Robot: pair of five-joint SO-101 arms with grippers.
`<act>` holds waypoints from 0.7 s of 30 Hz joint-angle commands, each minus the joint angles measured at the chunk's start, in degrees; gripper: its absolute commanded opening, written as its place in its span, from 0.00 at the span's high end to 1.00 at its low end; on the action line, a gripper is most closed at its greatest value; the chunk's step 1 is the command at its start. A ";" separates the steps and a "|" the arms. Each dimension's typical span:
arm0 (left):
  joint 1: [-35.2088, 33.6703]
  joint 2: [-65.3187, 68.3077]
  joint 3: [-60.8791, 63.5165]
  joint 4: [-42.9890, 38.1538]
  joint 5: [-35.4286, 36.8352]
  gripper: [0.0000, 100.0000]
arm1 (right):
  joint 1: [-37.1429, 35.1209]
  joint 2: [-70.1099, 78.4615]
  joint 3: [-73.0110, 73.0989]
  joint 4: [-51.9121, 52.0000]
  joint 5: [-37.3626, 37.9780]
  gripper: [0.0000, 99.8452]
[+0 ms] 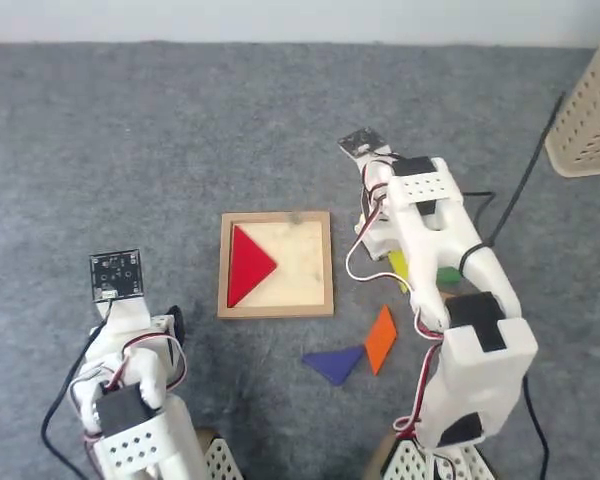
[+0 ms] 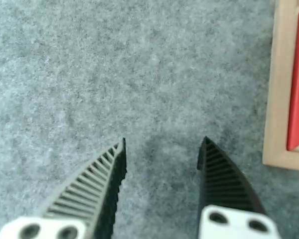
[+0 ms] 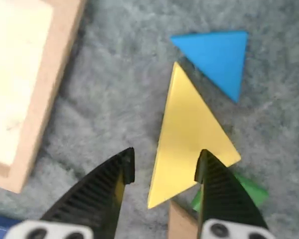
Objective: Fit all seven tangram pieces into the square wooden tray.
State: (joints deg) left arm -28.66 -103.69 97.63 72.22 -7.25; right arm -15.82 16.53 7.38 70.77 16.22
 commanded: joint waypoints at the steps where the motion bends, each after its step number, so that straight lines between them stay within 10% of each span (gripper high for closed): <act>1: 0.00 -0.70 -1.10 0.18 0.53 0.77 | -1.71 -9.89 -2.11 1.19 -1.67 0.82; 21: 0.00 -0.70 -1.10 0.18 0.53 0.77 | 4.97 -11.74 7.21 -4.18 -1.14 0.80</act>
State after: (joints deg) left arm -28.66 -103.69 97.63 72.22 -7.25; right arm -11.08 6.59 14.42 68.57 15.25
